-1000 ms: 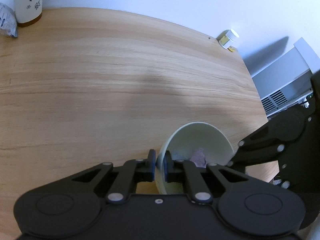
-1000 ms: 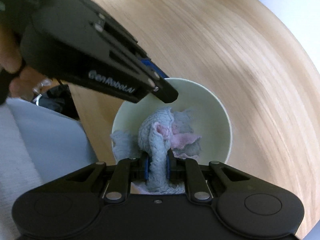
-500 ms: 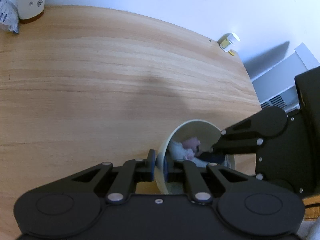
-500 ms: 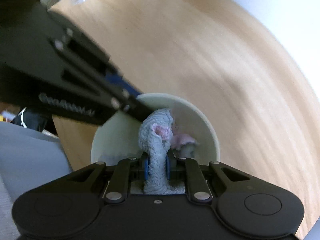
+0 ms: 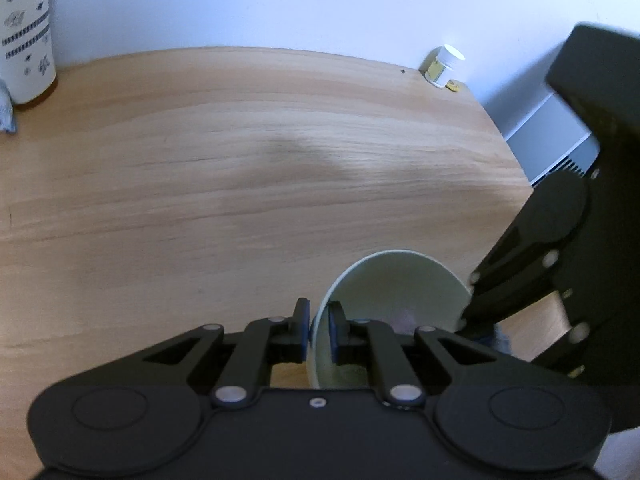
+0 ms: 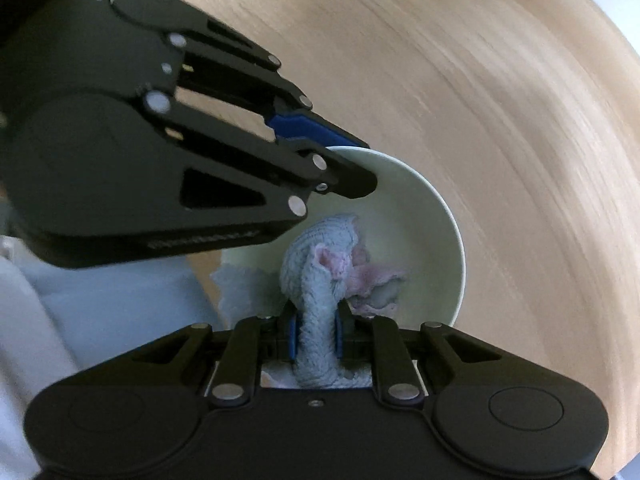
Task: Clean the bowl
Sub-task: 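Wipe the bowl's inner wall with the cloth in the right tool while the left tool holds the bowl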
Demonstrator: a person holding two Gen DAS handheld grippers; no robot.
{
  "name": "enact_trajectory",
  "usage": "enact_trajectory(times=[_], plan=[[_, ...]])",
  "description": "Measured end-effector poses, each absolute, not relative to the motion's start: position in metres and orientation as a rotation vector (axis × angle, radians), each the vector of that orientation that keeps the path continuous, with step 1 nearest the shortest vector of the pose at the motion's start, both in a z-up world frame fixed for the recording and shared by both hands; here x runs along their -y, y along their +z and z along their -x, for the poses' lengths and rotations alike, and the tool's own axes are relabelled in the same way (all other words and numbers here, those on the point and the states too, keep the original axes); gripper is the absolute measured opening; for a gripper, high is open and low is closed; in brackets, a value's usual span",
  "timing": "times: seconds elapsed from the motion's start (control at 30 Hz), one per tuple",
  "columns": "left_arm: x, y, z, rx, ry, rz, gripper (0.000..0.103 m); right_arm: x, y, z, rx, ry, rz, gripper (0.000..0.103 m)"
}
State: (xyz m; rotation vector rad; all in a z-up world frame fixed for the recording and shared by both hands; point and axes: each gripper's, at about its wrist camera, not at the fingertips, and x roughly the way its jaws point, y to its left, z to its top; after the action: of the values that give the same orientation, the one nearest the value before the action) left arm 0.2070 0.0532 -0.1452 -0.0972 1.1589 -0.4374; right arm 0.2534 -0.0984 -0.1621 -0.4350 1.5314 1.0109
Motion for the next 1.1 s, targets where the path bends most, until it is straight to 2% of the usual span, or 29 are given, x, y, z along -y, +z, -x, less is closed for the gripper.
enact_trajectory(times=[0.13,0.27,0.37,0.73,1.1], plan=[[-0.055,-0.144,-0.209,-1.184,-0.443,0.140,0.008,0.112,-0.147,-0.256,-1.481,1.001,0.396,0.020],[-0.065,-0.140,-0.207,-1.183,-0.470,0.260,0.011,0.110,-0.135,-0.250,-1.314,0.968,0.530,0.020],[-0.065,-0.140,-0.202,-1.191,-0.449,0.240,0.011,0.100,-0.139,-0.237,-1.198,0.997,0.648,0.020],[-0.053,-0.147,-0.196,-1.229,-0.456,0.175,0.007,0.095,-0.177,-0.221,-1.248,1.068,0.689,0.019],[-0.040,-0.145,-0.196,-1.213,-0.516,0.069,0.011,0.084,-0.172,-0.183,-0.983,0.899,0.951,0.018]])
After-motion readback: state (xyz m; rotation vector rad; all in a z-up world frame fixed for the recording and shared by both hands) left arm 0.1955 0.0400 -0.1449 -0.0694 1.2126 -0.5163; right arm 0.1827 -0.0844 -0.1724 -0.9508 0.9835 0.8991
